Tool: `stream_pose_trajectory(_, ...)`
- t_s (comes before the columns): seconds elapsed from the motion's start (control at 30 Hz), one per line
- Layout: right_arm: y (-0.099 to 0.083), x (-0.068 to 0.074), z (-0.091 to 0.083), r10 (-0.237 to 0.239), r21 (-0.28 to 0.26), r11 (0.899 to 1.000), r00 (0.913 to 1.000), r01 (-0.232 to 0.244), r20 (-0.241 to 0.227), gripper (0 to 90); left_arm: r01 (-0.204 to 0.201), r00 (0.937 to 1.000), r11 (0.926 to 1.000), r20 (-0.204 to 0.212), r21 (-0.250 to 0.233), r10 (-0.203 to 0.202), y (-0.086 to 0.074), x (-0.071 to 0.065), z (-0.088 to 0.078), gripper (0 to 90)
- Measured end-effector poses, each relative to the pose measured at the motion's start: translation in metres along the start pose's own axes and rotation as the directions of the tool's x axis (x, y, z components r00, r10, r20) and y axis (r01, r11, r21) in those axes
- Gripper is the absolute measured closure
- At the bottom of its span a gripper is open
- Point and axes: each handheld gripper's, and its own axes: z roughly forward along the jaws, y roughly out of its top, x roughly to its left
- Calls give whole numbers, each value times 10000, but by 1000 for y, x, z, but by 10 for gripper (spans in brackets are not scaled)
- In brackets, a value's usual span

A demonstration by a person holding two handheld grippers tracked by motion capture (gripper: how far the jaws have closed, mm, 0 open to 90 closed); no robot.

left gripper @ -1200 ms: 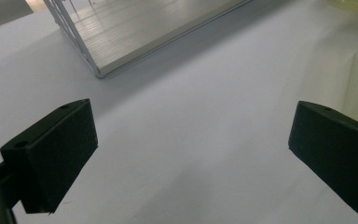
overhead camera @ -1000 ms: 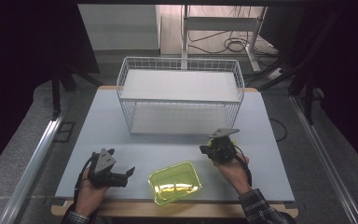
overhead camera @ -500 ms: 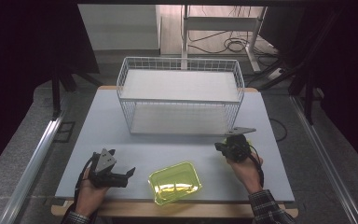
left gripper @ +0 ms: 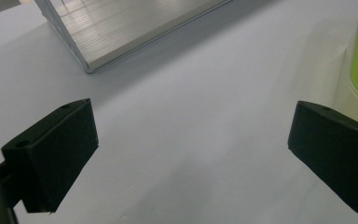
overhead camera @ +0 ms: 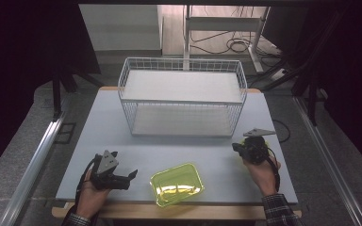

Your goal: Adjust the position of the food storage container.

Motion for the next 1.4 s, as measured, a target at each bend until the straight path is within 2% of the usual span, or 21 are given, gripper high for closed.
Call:
stream_pose_trajectory(0.2,-7,-13,-6,312,-30,9995,9991,-311,279,892,-43,10000,10000,54,73,42,0,-1,1,16)
stream_pose_trajectory(0.37,-6,-10,-8,255,-122,9996,9993,-252,277,892,120,9995,9996,275,270,-128,1,-2,1,18)
stream_pose_trajectory(0.53,-7,0,-11,4,-196,9998,10000,-5,-66,891,210,9969,9994,749,263,-229,3,-4,-2,31)
stream_pose_trajectory(0.7,-13,14,-14,-154,-175,9997,9978,143,-637,891,247,9936,9990,1095,379,-287,4,-9,-4,119)
stream_pose_trajectory(0.73,-16,23,-14,-277,-122,9996,9955,267,-903,891,277,9913,9990,1279,364,-321,5,-12,-6,203)
stream_pose_trajectory(0.77,-16,23,-14,-277,-122,9996,9955,267,-903,891,275,9900,9990,1375,345,-320,5,-13,-6,203)
stream_pose_trajectory(0.8,-18,32,-15,-384,-83,9993,9929,377,-1122,891,246,9889,9990,1453,380,-299,6,-16,-7,298)
stream_pose_trajectory(0.83,-18,32,-15,-384,-83,9993,9929,377,-1122,891,184,9874,9990,1566,410,-247,6,-18,-8,298)
stream_pose_trajectory(0.9,-21,42,-16,-509,-32,9987,9888,509,-1405,891,189,9827,9984,1828,541,-285,6,-21,-8,402)
stream_pose_trajectory(0.93,-24,53,-18,-731,13,9972,9835,743,-1653,891,196,9800,9978,1966,630,-317,6,-23,-8,489)
stream_pose_trajectory(0.97,-26,58,-19,-843,33,9963,9804,862,-1783,891,215,9732,9964,2264,820,-397,5,-26,-7,531)
stream_pose_trajectory(1.03,-28,64,-21,-930,73,9953,9776,961,-1889,891,187,9705,9958,2377,895,-396,4,-27,-6,604)
stream_pose_trajectory(1.07,-30,69,-22,-1033,87,9942,9744,1072,-1994,892,157,9672,9951,2508,980,-399,4,-29,-6,604)
stream_pose_trajectory(1.1,-32,74,-23,-1039,124,9940,9717,1090,-2120,891,138,9634,9944,2650,1045,-412,3,-30,-5,642)
stream_pose_trajectory(1.13,-37,82,-25,-1160,222,9920,9652,1246,-2343,891,55,9562,9925,2900,1222,-410,2,-33,-4,713)
stream_pose_trajectory(1.17,-37,82,-25,-1160,222,9920,9652,1246,-2343,891,55,9562,9925,2900,1222,-410,2,-33,-4,750)
stream_pose_trajectory(1.2,-43,91,-26,-1231,330,9902,9590,1359,-2553,892,15,9536,9915,2982,1303,-407,2,-34,-3,781)
stream_pose_trajectory(1.27,-48,98,-27,-1328,473,9874,9534,1509,-2709,891,-73,9458,9886,3221,1507,-421,1,-38,-1,829)
stream_pose_trajectory(1.3,-48,98,-27,-1328,473,9874,9534,1509,-2709,891,-73,9458,9886,3221,1507,-421,1,-38,-1,846)
stream_pose_trajectory(1.33,-54,105,-28,-1365,624,9850,9472,1610,-2902,892,-218,9417,9862,3347,1642,-349,1,-41,1,857)
stream_pose_trajectory(1.4,-56,108,-28,-1414,696,9831,9440,1692,-2982,892,-333,9412,9845,3369,1721,-270,1,-43,2,865)
